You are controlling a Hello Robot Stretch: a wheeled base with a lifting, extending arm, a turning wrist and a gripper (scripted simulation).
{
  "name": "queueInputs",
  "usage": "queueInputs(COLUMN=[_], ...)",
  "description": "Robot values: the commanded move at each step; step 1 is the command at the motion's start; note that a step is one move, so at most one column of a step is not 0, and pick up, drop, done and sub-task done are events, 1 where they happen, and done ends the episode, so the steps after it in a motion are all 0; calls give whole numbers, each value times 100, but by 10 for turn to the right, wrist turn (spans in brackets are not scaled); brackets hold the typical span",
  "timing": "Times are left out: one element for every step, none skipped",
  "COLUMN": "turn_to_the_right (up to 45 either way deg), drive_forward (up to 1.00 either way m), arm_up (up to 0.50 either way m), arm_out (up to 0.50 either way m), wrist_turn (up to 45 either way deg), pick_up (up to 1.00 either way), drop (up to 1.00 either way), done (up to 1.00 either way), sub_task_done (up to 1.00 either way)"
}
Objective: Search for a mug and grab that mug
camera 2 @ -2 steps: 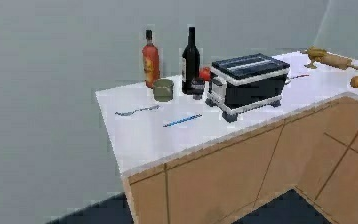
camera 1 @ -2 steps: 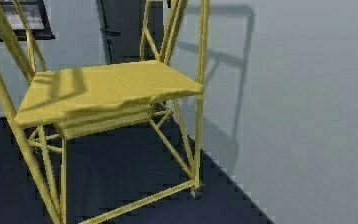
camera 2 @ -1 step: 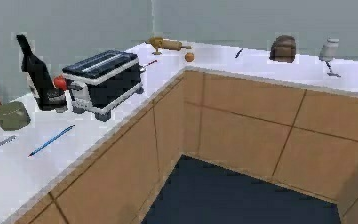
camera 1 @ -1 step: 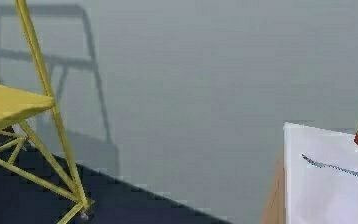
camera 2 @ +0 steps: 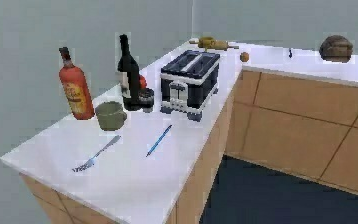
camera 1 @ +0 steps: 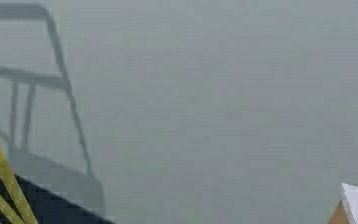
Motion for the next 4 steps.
queueInputs(turn_to_the_right=[180, 0, 0, 0], drive_forward=[0, 35, 0, 0], arm_up=[0, 0, 50, 38], arm_out=[0, 0, 0, 0], wrist_turn=[0, 0, 0, 0], pick_up=[0, 0, 0, 0], drop=[0, 0, 0, 0], done=[0, 0, 0, 0], sub_task_done=[0, 0, 0, 0])
